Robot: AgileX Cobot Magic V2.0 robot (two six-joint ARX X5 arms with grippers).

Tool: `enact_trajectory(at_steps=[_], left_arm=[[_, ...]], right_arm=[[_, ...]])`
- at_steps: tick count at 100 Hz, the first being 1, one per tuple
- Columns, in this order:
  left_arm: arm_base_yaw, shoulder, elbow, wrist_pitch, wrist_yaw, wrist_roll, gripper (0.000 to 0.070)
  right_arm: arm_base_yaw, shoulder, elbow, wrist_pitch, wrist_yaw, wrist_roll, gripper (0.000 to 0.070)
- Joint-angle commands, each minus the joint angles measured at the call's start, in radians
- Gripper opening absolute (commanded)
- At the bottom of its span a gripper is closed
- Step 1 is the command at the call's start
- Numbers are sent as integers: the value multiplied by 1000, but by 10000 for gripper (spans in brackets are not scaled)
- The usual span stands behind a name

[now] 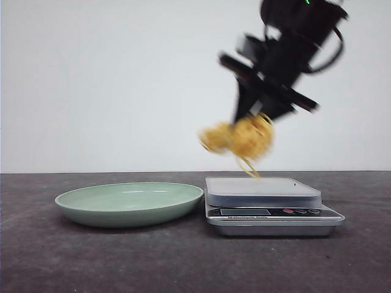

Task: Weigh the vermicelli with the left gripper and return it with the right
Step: 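Grasp the bundle with the right gripper and carry it over the plate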

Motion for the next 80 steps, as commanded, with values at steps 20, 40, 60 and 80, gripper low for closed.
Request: enact_trajectory(at_steps=[20, 40, 60, 80], left_arm=[[-4, 4, 9, 7, -3, 0, 310], [-4, 4, 9, 0, -3, 0, 310], [-4, 4, 9, -2, -3, 0, 310], [-4, 4, 9, -1, -3, 0, 310]], right_arm=[[116, 4, 108, 93, -109, 85, 5], [188, 46, 108, 165, -107, 126, 5], [234, 140, 108, 202, -108, 157, 5], [249, 253, 108, 244, -97, 188, 5]])
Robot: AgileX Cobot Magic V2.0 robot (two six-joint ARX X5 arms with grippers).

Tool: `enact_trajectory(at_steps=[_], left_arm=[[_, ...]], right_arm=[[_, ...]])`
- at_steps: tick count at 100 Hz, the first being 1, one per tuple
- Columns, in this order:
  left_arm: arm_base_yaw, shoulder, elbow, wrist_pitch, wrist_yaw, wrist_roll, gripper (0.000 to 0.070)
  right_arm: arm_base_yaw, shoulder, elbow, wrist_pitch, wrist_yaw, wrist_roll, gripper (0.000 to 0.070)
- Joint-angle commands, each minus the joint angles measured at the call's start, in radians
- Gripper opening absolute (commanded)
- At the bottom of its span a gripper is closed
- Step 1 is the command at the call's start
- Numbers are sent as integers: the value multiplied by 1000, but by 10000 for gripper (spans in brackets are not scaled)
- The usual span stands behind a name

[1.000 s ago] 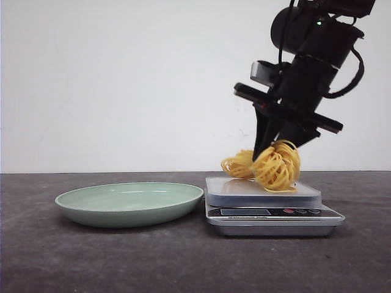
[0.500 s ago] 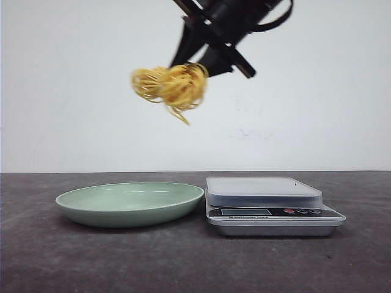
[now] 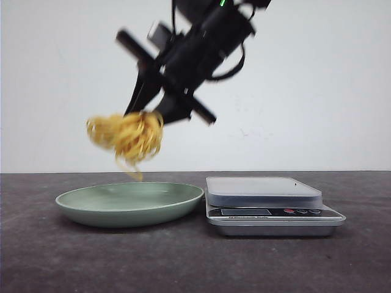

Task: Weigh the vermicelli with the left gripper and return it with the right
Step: 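Grasp the bundle with the right gripper and carry it over the plate, then lower the bundle onto the plate, open the right gripper, withdraw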

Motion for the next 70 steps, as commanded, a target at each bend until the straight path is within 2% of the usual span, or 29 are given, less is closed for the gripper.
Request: enact_trajectory(at_steps=[1, 40, 59, 64, 70], left_arm=[[-4, 4, 9, 6, -3, 0, 310], [-4, 4, 9, 0, -3, 0, 310], [-4, 4, 9, 0, -3, 0, 310], [-4, 4, 9, 0, -3, 0, 310], [-4, 4, 9, 0, -3, 0, 310]], right_arm=[[10, 45, 22, 27, 10, 32, 5], [6, 129, 22, 46, 159, 140, 5], [5, 129, 22, 65, 154, 143, 10], [5, 129, 22, 66, 153, 144, 57], [5, 129, 22, 69, 154, 148, 193]])
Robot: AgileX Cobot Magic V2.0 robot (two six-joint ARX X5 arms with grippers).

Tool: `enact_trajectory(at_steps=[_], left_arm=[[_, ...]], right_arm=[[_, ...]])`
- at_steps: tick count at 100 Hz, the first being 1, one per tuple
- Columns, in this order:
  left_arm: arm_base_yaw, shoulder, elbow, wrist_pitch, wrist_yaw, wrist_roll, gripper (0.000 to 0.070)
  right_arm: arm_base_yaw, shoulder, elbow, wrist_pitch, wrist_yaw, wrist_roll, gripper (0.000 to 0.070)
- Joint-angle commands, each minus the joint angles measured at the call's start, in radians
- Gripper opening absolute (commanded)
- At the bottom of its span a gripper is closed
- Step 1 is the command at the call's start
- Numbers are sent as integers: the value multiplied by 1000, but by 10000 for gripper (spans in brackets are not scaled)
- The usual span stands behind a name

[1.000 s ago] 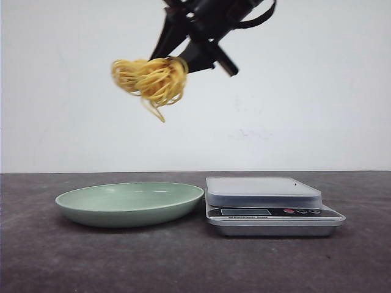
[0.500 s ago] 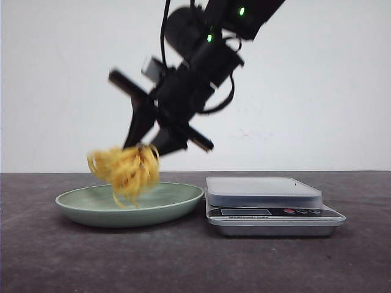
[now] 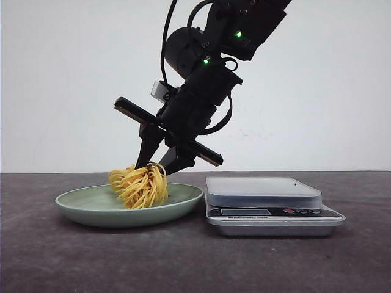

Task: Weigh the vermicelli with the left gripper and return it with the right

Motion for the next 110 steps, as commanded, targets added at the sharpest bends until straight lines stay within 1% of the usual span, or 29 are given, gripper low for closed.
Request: enact_trajectory(at_steps=[1, 6, 10, 29, 37, 45, 52, 60, 71, 81, 90, 103, 110], left_arm=[[-4, 4, 9, 11, -3, 0, 310], [-4, 4, 9, 11, -3, 0, 310], [-4, 4, 9, 10, -3, 0, 310], [-4, 4, 9, 10, -3, 0, 310], [-4, 4, 9, 12, -3, 0, 310], [-4, 4, 9, 17, -3, 0, 310], [-4, 4, 9, 19, -3, 0, 310], [-4, 4, 9, 19, -3, 0, 310], [-4, 4, 9, 17, -3, 0, 310], [-4, 4, 9, 18, -3, 0, 310], [-4, 4, 9, 18, -3, 0, 310], [-4, 4, 9, 18, -3, 0, 310], [-4, 4, 9, 18, -3, 0, 310]], right_arm=[[10, 12, 22, 20, -3, 18, 216], [10, 12, 22, 26, -3, 31, 305], [10, 12, 22, 33, -4, 32, 329], [6, -21, 22, 59, 0, 22, 333], [-7, -64, 22, 47, 1, -23, 332], [-21, -124, 22, 3, 25, -85, 332], [-37, -190, 22, -58, 55, -154, 332], [-52, -278, 22, -148, 114, -240, 332], [-63, -415, 22, -293, 223, -362, 332], [-62, -549, 22, -421, 306, -438, 332], [-62, -674, 22, -526, 356, -466, 332], [-50, -850, 22, -650, 388, -467, 332], [-39, -944, 22, -706, 441, -467, 332]])
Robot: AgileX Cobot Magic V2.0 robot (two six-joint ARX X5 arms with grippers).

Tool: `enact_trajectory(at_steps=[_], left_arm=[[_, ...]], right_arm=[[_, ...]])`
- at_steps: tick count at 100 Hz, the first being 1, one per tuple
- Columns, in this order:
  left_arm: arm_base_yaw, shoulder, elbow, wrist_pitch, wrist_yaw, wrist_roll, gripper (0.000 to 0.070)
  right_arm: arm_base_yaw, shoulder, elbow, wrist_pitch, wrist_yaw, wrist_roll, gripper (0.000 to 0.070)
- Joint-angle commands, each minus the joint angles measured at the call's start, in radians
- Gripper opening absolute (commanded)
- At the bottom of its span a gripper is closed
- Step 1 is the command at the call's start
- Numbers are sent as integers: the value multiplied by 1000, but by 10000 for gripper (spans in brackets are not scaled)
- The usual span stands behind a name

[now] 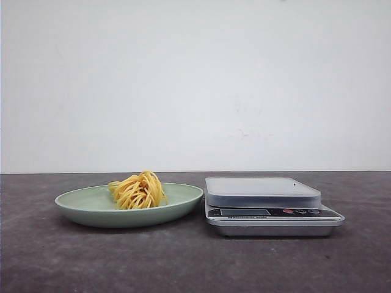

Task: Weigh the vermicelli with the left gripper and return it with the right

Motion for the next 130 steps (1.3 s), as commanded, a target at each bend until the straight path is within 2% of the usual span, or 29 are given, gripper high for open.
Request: enact_trajectory(at_steps=[1, 12, 25, 38, 55, 69, 81, 97, 110, 115, 119, 124, 128, 130], left_arm=[[-4, 4, 9, 10, -3, 0, 310], [-4, 4, 9, 11, -3, 0, 310], [-4, 4, 9, 15, -3, 0, 310], [-4, 4, 9, 38, -3, 1, 310], [-4, 4, 8, 82, -3, 0, 310], [-4, 4, 6, 89, -3, 0, 310], [-4, 4, -8, 90, -3, 0, 310], [-4, 4, -54, 94, -2, -4, 310], [-4, 4, -97, 117, -2, -4, 310], [-4, 4, -106, 130, -3, -4, 305], [-4, 4, -110, 143, -3, -3, 283], [-4, 4, -111, 163, -3, -2, 195], [-4, 4, -111, 183, -3, 3, 103], [-4, 4, -111, 195, -3, 6, 38]], right_arm=[[17, -74, 22, -44, 53, -17, 332], [39, -211, 21, -144, 150, -11, 332], [58, -348, 21, -280, 224, 37, 332], [60, -482, 18, -386, 258, 93, 332], [51, -662, -47, -397, 282, 131, 331], [26, -772, -171, -393, 260, 163, 331], [-4, -836, -315, -351, 186, 171, 332], [-43, -912, -531, -146, 35, 170, 332], [-49, -933, -676, 18, 10, 169, 328], [-49, -933, -715, 71, 10, 167, 292], [-49, -933, -740, 112, 10, 168, 231], [-49, -933, -766, 164, 9, 168, 124], [-49, -932, -780, 198, 9, 168, 1], [-49, -932, -785, 210, 10, 168, 0]])
